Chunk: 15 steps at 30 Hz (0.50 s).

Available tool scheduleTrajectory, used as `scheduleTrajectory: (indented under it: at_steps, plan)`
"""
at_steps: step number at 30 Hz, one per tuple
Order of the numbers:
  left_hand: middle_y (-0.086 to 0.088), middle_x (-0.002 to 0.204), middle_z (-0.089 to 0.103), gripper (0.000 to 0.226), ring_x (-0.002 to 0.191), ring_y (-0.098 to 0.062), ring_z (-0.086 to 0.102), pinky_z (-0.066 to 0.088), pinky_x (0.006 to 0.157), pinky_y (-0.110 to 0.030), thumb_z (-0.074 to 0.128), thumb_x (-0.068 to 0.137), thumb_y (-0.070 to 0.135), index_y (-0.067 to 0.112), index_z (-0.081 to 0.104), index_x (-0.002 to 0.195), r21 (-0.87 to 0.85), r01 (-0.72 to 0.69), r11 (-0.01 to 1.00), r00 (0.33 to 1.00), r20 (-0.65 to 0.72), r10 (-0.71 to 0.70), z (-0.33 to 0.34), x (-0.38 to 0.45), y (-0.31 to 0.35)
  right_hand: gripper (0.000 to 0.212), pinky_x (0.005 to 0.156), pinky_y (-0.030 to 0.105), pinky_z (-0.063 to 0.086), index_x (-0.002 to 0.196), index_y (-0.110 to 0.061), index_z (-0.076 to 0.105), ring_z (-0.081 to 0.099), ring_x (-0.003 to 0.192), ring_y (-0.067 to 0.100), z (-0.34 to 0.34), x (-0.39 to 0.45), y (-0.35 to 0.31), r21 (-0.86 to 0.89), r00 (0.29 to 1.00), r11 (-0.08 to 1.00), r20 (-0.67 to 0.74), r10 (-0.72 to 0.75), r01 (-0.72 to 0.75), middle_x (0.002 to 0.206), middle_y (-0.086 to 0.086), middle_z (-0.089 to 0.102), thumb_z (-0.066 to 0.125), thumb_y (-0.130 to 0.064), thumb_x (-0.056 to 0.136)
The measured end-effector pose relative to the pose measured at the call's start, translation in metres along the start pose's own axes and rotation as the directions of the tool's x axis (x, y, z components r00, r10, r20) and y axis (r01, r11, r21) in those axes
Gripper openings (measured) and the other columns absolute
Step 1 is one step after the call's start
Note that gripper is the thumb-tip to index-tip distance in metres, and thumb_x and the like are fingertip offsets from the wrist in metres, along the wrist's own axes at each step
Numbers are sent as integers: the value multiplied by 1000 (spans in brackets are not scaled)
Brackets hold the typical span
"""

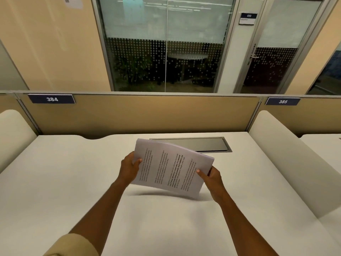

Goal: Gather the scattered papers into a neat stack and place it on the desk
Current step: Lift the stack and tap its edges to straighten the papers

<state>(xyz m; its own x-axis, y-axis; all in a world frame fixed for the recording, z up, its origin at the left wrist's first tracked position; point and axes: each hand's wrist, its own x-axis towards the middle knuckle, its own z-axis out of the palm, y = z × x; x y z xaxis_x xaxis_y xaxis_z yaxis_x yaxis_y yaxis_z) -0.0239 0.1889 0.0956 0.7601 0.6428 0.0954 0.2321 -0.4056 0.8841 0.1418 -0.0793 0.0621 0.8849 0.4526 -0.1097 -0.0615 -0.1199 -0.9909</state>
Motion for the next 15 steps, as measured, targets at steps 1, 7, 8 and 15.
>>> scheduleTrajectory:
  at_steps: [1, 7, 8, 15]
  plan:
    - [-3, 91, 68, 34, 76, -17, 69, 54, 59, -19, 45, 84, 36, 11, 59, 104, 34, -24, 999, 1000, 7, 24, -5, 6, 9, 30, 74, 31, 60, 115, -17, 59, 69, 94, 20, -3, 3, -2, 4, 1000, 1000, -7, -15, 15, 103, 4, 70, 69, -16, 87]
    - [-9, 97, 67, 13, 85, -27, 64, 53, 74, -41, 46, 95, 11, 4, 56, 99, 211, -158, 965, 987, 47, 151, -23, 42, 54, 26, 72, 24, 58, 103, -10, 58, 66, 88, 20, -16, 15, -22, -155, 992, 980, -14, -125, 121, 98, 8, 67, 74, -12, 82]
    - [-9, 97, 67, 12, 86, -28, 64, 53, 74, -42, 45, 95, 10, 4, 55, 98, 232, -181, 956, 983, 77, 168, -23, 48, 60, 26, 73, 25, 58, 102, -11, 59, 66, 88, 20, -17, 17, -25, -190, 990, 972, 0, -141, 138, 97, 6, 67, 74, -11, 82]
    - [-12, 102, 63, 12, 91, -30, 61, 55, 76, -45, 43, 98, 12, 4, 52, 97, 395, -407, 824, 905, 300, 303, -18, 57, 119, 30, 69, 18, 55, 116, -24, 54, 68, 85, 15, -1, 19, -46, -401, 962, 878, 183, -203, 261, 100, -4, 65, 66, -22, 89]
